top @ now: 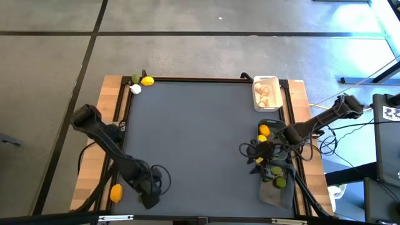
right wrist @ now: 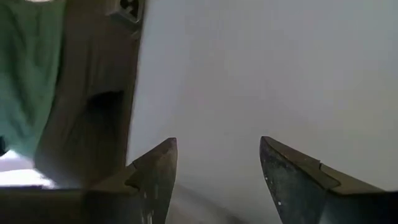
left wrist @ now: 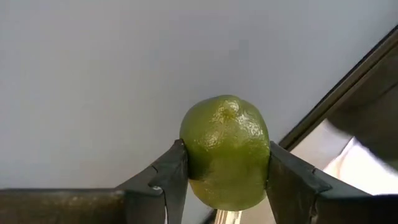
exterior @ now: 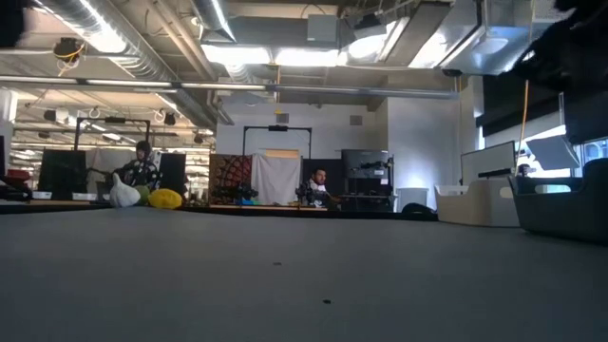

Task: Sort produce into baskets
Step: Put the green lime into the black bin

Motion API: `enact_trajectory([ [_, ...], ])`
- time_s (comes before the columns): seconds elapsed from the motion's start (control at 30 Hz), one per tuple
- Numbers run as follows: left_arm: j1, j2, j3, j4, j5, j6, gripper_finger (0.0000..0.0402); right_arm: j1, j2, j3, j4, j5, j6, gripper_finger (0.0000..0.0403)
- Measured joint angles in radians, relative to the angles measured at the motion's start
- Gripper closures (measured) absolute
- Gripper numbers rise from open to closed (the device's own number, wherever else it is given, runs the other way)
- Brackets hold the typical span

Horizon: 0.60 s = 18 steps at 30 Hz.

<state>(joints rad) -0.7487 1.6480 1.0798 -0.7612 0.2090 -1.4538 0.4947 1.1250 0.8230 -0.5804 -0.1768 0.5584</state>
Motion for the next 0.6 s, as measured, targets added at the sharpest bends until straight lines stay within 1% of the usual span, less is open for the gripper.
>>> enact_trajectory([
  [0.1,0.047,-0.036,0.000,0.033,-0.102,0.062,0.0233,0.038,0.000,0.000,0.000,0.000,0.038,0.0175],
  [0.17,0.075,-0.051,0.000,0.085,-0.166,0.125,0.0233,0.064,0.000,0.000,0.001,0.010,0.059,0.0175],
  [0.27,0.117,-0.067,0.000,0.194,-0.238,0.258,0.0232,0.103,0.000,0.000,0.002,0.064,0.068,0.0175],
  [0.33,0.148,-0.075,0.000,0.255,-0.273,0.348,0.0232,0.126,0.000,0.000,0.008,0.134,0.064,0.0175],
  [0.4,0.181,-0.080,0.000,0.315,-0.304,0.431,0.0232,0.145,0.005,0.000,0.023,0.234,0.059,0.0175],
  [0.5,0.228,-0.081,0.000,0.413,-0.327,0.556,0.0231,0.162,0.011,0.000,0.062,0.352,0.028,0.0175],
  [0.53,0.242,-0.081,0.000,0.447,-0.330,0.597,0.0231,0.161,0.015,0.001,0.078,0.372,0.019,0.0175],
  [0.6,0.273,-0.081,0.000,0.516,-0.330,0.681,0.0231,0.161,0.026,0.001,0.107,0.377,0.004,0.0175],
])
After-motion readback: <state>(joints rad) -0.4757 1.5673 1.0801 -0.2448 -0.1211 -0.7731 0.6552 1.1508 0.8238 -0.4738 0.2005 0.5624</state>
